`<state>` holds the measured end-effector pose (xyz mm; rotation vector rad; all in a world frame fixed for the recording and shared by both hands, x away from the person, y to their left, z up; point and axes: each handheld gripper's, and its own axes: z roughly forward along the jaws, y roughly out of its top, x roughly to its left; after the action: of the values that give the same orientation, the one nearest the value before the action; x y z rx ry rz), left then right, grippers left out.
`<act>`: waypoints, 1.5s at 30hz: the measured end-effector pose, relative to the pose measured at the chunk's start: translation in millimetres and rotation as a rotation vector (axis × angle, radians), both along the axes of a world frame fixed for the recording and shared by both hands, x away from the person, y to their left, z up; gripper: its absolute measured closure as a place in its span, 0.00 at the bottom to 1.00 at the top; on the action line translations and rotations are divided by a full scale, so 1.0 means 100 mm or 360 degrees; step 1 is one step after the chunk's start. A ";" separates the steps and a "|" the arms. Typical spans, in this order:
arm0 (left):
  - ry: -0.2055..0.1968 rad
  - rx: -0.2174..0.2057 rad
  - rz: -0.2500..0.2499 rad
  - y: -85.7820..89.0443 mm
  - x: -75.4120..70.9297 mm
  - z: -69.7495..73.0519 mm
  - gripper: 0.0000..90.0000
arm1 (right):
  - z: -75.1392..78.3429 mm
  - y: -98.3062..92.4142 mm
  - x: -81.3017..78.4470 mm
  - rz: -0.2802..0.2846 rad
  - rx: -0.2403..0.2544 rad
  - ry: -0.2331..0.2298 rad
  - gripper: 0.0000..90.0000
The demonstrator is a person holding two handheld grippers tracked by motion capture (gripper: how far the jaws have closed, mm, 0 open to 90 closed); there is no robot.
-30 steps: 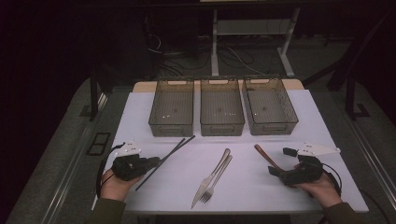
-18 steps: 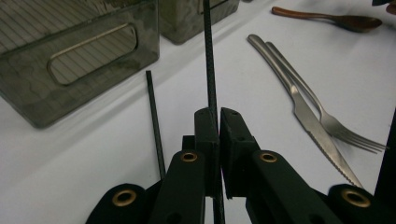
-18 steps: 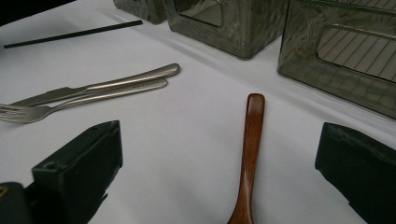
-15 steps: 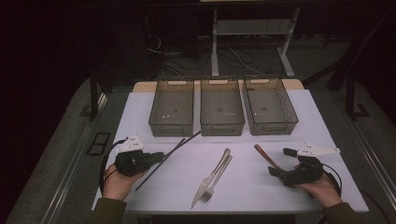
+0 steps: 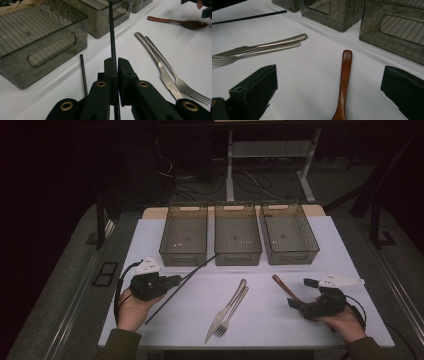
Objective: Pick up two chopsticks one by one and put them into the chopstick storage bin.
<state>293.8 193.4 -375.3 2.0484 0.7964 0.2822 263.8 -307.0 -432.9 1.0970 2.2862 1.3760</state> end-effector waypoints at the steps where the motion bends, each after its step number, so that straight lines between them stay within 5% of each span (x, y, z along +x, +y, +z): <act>1: -0.0002 0.0002 0.0002 -0.01 0.01 0.01 0.95 | 0.00 0.00 0.00 -0.0001 0.0001 0.0000 0.00; 32: -0.0078 -0.0025 0.0093 -0.21 0.79 0.28 0.95 | 0.01 -0.04 0.00 -0.0023 0.0018 0.0000 0.00; 45: -0.0084 -0.0019 0.0214 -0.19 1.15 0.33 0.95 | 0.01 -0.04 -0.01 -0.0030 0.0025 -0.0003 0.00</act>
<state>409.2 174.2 -342.0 1.9712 0.9023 0.4040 263.2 -311.3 -431.8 1.1189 2.2614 1.3896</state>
